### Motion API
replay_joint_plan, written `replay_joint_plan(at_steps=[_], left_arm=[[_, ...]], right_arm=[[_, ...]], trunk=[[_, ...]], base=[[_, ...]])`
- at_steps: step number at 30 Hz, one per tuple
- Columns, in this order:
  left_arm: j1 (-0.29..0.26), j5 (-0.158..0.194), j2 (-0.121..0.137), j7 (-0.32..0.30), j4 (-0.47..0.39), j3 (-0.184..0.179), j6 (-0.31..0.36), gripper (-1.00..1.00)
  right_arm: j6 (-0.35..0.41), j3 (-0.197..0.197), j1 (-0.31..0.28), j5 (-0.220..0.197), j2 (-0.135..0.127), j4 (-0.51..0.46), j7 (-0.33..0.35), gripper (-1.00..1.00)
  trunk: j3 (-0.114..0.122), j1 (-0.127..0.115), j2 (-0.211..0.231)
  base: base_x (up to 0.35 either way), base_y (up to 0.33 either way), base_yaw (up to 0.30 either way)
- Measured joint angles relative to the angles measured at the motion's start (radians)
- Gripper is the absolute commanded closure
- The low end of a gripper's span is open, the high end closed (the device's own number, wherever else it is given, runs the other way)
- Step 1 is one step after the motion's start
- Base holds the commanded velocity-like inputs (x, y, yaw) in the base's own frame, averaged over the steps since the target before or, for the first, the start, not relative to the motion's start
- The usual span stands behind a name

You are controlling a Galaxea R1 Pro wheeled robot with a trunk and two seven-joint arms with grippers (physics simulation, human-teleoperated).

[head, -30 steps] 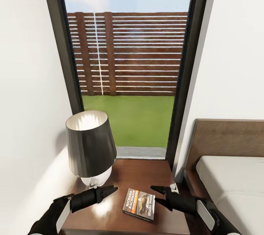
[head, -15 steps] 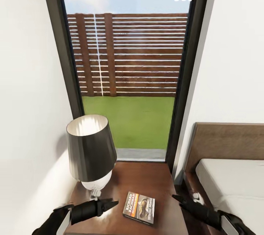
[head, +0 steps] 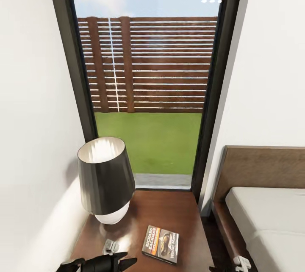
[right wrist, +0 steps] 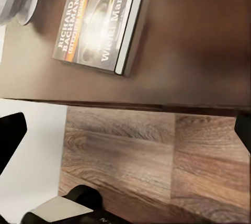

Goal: In the bedroom, move the book from the bed onto either nightstand, and place the two sandals side by side next to the bed.

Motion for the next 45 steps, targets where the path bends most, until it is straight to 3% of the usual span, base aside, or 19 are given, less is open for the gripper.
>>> replay_joint_plan(at_steps=[6, 10, 14, 41, 45], left_arm=[[0.000, 0.000, 0.000, 0.024, 0.042, -0.001, -0.036, -1.00], [0.000, -0.001, -0.002, 0.115, 0.079, 0.000, -0.071, -1.00], [0.000, -0.001, -0.004, 0.158, 0.098, -0.001, -0.096, -1.00], [0.000, 0.002, -0.003, 0.183, 0.109, 0.002, -0.107, -1.00], [0.000, 0.001, -0.001, 0.218, 0.188, 0.002, -0.107, -1.00]], right_arm=[[-0.021, -0.001, 0.000, 0.017, 0.001, 0.014, 0.000, -1.00], [-0.034, 0.000, 0.000, 0.019, 0.001, 0.046, -0.001, -1.00], [-0.049, 0.000, 0.000, 0.019, 0.002, 0.060, -0.002, -1.00], [-0.056, -0.001, 0.000, 0.017, 0.001, 0.066, -0.003, -1.00], [-0.055, 0.000, 0.006, 0.019, 0.001, 0.113, -0.005, -1.00]], trunk=[[0.019, -0.023, 0.042], [0.031, -0.038, 0.070], [0.044, -0.054, 0.098], [0.129, -0.157, 0.287], [0.141, -0.173, 0.315]], base=[[0.000, 0.000, 0.000], [0.000, 0.000, 0.000], [0.000, 0.000, 0.000], [0.000, 0.000, 0.000], [0.000, 0.000, 0.000]])
